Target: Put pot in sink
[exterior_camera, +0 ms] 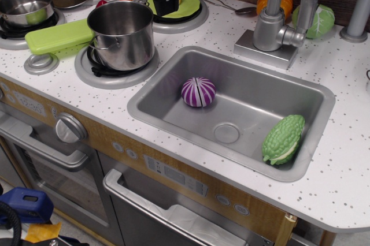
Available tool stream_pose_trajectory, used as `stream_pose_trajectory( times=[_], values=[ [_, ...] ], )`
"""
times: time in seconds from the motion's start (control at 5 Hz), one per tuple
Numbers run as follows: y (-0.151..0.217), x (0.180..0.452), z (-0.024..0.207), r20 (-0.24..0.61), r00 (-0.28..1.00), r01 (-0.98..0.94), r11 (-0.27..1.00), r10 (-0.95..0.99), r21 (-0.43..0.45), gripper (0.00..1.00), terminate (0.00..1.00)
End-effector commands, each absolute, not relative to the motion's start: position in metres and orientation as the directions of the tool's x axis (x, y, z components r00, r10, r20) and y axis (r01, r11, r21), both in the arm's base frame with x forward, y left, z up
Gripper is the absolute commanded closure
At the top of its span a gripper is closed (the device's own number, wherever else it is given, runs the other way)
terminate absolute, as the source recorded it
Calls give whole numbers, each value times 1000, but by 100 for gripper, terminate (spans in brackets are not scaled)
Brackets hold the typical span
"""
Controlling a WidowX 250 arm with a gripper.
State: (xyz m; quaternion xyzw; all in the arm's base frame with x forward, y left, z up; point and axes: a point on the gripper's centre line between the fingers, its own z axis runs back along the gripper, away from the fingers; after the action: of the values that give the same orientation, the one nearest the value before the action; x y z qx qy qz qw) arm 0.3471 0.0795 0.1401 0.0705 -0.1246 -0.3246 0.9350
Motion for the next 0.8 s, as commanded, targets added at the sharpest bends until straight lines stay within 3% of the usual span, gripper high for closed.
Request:
stream_pose_trajectory(
  times=[0.0, 0.6],
  values=[
    [80, 347, 140, 187, 758, 589, 779, -625, 213, 0, 0],
    [120, 366, 124, 249, 874, 374, 906, -416, 199, 0, 0]
  ],
)
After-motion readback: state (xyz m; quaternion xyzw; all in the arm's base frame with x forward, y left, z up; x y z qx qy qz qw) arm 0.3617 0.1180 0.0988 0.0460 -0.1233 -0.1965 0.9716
